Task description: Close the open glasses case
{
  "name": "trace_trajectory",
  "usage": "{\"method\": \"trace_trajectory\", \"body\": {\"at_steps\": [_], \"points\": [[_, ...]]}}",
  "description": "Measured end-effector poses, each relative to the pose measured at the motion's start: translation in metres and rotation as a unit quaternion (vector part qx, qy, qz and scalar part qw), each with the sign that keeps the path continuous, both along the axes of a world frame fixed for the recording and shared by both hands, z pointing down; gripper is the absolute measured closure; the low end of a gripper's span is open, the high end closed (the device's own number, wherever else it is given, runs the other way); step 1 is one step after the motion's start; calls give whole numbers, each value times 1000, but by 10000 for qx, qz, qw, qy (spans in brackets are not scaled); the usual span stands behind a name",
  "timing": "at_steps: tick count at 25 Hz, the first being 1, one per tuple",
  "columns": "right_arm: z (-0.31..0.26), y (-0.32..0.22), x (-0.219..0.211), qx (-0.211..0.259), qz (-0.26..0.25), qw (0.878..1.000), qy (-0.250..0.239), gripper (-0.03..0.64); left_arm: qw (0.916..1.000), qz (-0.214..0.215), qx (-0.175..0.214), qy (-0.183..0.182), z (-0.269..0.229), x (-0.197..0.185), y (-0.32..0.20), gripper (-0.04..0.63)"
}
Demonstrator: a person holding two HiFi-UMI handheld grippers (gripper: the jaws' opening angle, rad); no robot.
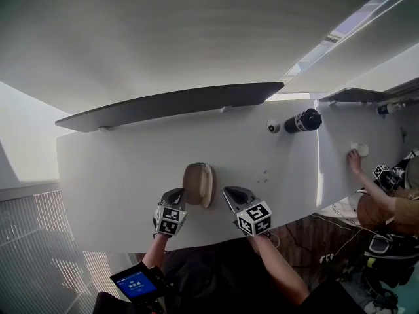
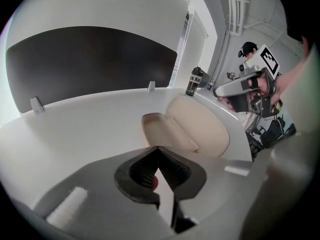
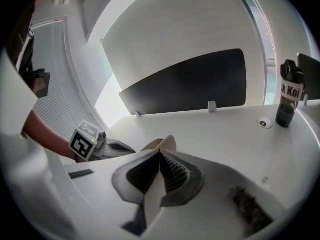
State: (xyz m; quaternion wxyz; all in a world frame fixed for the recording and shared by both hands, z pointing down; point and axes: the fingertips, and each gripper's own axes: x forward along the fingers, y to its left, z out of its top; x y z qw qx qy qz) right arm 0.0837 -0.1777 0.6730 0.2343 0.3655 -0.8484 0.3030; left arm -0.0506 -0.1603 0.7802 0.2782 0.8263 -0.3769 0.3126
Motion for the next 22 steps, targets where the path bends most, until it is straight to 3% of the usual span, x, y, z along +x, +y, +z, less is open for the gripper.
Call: {"method": "trace_trajectory", "body": {"at_steps": [22], "points": [[20,0,-41,-185,-693,9974,58,609,9998,-61,-92,189,2,2,-2,588]]}}
